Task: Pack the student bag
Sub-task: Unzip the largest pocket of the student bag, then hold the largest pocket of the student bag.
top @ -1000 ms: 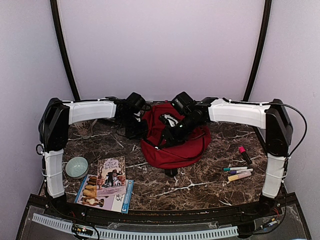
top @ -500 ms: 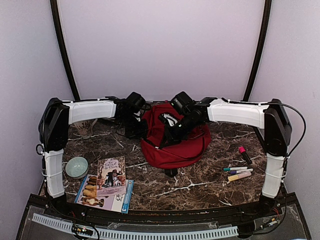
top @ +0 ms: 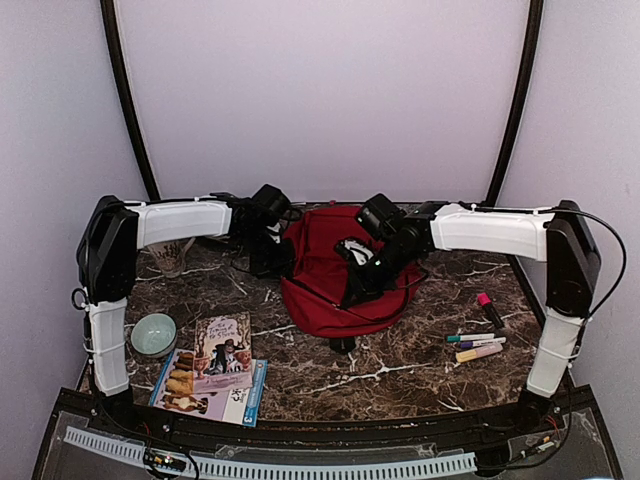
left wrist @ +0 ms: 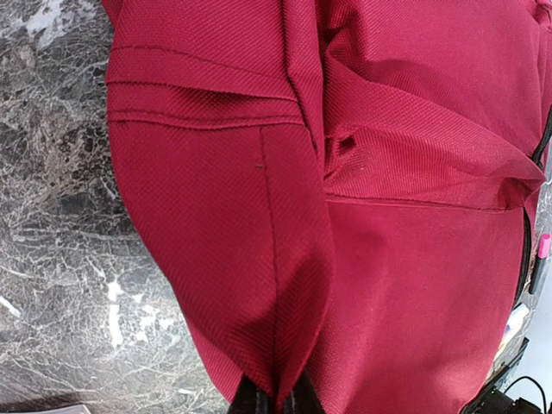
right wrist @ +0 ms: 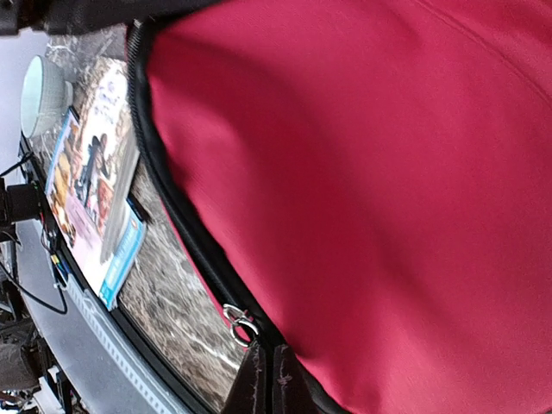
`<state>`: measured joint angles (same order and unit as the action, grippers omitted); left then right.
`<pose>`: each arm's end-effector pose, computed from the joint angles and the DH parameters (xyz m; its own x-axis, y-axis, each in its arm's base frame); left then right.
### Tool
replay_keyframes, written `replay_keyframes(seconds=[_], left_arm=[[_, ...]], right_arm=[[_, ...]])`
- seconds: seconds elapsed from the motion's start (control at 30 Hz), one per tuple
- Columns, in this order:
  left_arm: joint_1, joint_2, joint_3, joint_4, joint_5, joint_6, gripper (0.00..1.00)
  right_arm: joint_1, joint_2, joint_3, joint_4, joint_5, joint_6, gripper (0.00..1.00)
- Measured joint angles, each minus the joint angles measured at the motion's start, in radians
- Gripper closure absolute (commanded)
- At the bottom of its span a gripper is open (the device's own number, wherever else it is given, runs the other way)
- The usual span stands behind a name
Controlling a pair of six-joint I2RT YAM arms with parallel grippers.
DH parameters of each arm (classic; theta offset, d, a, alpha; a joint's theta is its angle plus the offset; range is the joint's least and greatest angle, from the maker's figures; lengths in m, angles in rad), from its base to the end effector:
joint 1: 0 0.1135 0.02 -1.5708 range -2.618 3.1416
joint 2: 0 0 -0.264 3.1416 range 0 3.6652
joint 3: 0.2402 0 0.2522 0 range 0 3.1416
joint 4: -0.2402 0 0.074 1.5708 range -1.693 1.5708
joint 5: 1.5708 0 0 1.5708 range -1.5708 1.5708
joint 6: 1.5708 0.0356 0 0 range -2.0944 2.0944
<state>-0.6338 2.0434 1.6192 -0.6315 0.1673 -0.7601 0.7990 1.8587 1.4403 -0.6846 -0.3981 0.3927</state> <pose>0.3525 -0.2665 0.2075 -0.9561 -0.1404 -0.2572 -0.0120 0.8957 -0.4444 0.2630 0.2901 0.2266 -0.8746 -0.3929 -0.2842 -0.4847 0.7230 0.4922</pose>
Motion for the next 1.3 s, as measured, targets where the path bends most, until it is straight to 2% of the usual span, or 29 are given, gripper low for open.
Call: replay_keyframes(seconds=[0.13,0.4,0.53,0.57,0.63,0.67,0.8,1.03,1.17,1.3], left_arm=[[0.002,-0.010,-0.013,0.009,0.001,0.011,1.00],[0.003,-0.057,-0.057,0.059,0.009,0.046,1.00],[0.003,-0.132,-0.150,0.127,0.019,0.061,1.00],[0.003,-0.156,-0.179,0.143,0.022,0.066,1.00],[0.003,-0.200,-0.229,0.172,0.031,0.077,0.96],[0.002,-0.215,-0.244,0.182,0.035,0.085,0.94],[0.003,-0.271,-0.300,0.246,0.047,0.132,0.85],[0.003,-0.359,-0.360,0.332,0.062,0.252,0.80],[0.003,-0.408,-0.391,0.369,0.064,0.303,0.80],[0.003,-0.444,-0.395,0.376,0.062,0.355,0.73]], right_arm=[[-0.022,-0.028,-0.019,-0.031,0.002,-0.016,1.00],[-0.025,-0.027,0.054,-0.082,0.006,-0.019,1.00],[-0.025,-0.027,0.063,-0.090,0.014,-0.014,1.00],[-0.025,-0.027,0.063,-0.094,0.013,-0.014,0.96],[-0.025,-0.028,0.062,-0.093,0.010,-0.009,0.95],[-0.025,-0.029,0.059,-0.088,0.006,-0.003,1.00],[-0.025,-0.038,0.040,-0.058,-0.009,0.031,1.00],[-0.024,-0.077,-0.010,0.008,0.017,0.132,1.00],[-0.022,-0.087,-0.017,0.028,0.064,0.175,1.00],[-0.019,-0.093,-0.027,0.040,0.102,0.194,1.00]])
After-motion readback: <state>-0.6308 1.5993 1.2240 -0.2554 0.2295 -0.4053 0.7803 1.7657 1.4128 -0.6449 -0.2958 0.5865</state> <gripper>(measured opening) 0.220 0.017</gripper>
